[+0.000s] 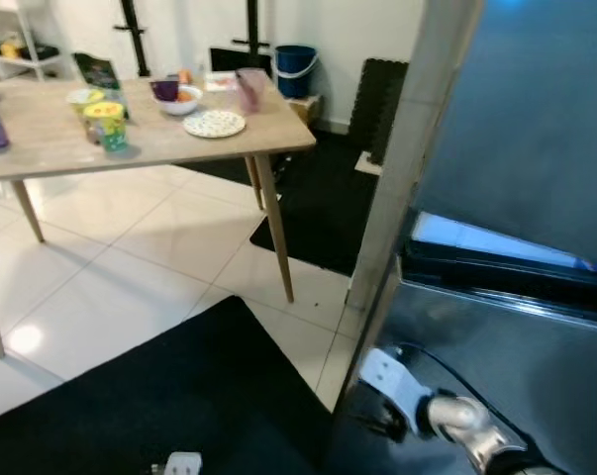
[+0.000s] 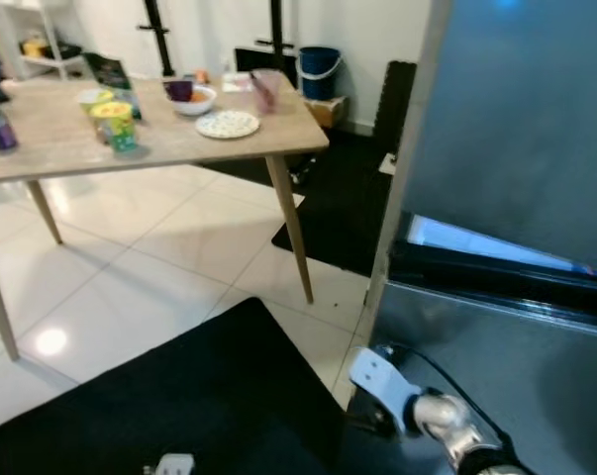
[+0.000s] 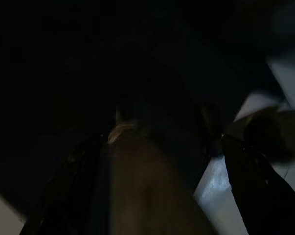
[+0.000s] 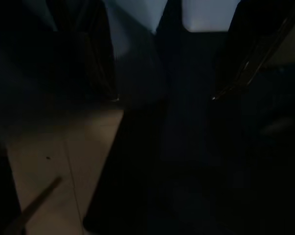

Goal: Restocking fridge

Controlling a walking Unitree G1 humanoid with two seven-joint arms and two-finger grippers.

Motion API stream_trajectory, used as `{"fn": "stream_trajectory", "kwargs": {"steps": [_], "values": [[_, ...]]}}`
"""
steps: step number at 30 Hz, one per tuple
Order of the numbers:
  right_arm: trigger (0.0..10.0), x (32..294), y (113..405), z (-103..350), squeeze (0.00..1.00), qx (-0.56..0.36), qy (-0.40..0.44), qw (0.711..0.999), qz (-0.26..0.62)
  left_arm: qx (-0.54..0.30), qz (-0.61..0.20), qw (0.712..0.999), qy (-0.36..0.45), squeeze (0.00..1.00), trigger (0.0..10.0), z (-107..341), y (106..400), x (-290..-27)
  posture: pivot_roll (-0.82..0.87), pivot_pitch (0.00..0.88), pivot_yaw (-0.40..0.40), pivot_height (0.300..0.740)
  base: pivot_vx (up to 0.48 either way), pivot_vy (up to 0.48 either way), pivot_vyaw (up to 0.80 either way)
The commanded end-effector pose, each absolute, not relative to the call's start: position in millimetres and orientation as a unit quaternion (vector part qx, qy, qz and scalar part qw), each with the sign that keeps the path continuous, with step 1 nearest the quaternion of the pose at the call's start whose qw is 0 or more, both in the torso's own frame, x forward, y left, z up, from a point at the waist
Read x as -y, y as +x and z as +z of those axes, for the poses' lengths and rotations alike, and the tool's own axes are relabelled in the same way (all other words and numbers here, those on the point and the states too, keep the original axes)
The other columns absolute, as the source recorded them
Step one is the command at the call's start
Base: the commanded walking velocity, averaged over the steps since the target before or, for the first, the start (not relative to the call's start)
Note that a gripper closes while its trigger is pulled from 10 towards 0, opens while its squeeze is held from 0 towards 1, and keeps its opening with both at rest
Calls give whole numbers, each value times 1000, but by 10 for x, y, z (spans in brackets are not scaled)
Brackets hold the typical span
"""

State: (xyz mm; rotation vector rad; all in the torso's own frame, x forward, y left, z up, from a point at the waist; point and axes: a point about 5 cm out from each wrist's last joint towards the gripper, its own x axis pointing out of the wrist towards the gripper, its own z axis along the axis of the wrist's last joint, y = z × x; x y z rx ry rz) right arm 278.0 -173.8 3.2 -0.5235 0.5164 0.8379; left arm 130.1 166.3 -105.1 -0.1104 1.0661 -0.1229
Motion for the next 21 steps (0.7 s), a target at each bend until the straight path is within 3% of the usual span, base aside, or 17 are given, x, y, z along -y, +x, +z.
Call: {"fn": "stream_trajectory", "kwargs": {"steps": [1, 21], "values": [[10000, 1733, 2751, 2, 0, -251, -252, 844, 401, -529, -56, 845, -58, 0, 10000, -1100, 1154, -1657, -67, 24, -29, 740, 0, 0, 0], [10000, 1861, 2967, 135, 0, -242, -295, 871, 311, -530, -56, 844, -55, 0, 10000, -1099, 1157, -1662, -64, 28, -29, 740, 0, 0, 0]]}}
